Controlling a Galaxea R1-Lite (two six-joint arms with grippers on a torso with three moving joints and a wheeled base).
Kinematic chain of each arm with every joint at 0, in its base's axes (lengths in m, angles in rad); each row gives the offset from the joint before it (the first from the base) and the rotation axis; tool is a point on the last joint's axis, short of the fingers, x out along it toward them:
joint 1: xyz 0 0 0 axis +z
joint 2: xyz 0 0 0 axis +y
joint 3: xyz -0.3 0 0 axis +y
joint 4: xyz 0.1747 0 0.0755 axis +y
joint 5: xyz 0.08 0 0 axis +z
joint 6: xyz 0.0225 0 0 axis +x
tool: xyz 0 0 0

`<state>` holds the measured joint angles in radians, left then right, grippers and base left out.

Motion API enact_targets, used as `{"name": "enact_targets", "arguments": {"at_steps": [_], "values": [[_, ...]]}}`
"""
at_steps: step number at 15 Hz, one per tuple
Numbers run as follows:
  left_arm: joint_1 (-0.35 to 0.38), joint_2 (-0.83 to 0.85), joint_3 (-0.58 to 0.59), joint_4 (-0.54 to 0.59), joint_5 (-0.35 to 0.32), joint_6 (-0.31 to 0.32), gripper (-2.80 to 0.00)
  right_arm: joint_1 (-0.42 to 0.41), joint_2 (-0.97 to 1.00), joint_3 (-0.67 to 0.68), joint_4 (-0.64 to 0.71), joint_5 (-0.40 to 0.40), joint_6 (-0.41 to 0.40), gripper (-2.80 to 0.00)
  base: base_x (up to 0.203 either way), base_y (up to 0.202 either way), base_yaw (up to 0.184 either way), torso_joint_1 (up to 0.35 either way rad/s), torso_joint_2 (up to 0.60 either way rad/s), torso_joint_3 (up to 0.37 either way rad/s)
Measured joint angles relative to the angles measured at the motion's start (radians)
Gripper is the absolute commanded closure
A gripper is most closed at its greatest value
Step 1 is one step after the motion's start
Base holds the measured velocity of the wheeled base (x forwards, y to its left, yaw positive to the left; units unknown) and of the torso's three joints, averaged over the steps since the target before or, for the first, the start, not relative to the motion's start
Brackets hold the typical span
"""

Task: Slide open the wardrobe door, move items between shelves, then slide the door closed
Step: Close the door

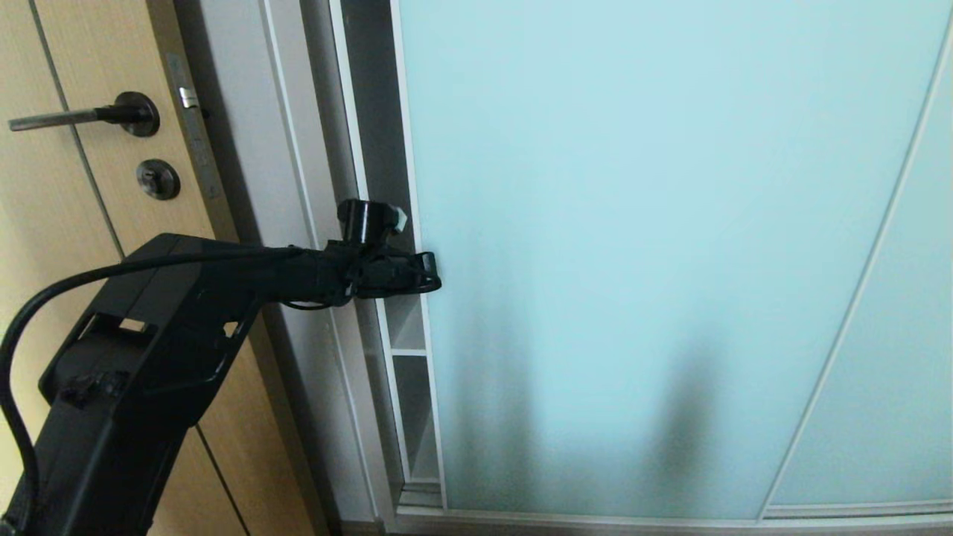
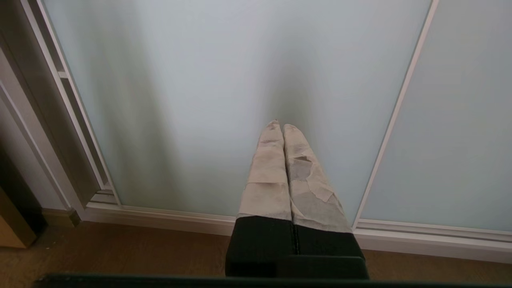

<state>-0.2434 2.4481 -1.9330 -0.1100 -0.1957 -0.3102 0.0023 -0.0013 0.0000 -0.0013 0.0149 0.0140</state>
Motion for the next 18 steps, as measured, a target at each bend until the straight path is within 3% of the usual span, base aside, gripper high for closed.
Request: {"name": "enact_targets", "arguments": {"at_steps": [8, 18], "values": [[0.016, 0.019, -0.001, -0.003, 0.002, 0.014, 0.00, 0.000, 0.000, 0.000, 0.000, 0.000, -0.001, 0.00, 0.000, 0.000, 0.000, 0.000, 0.00, 0.000], [0.094, -0.038, 0.041, 0.005, 0.009, 0.030, 0.00, 0.000, 0.000, 0.000, 0.000, 0.000, -0.001, 0.00, 0.000, 0.000, 0.000, 0.000, 0.00, 0.000]]}}
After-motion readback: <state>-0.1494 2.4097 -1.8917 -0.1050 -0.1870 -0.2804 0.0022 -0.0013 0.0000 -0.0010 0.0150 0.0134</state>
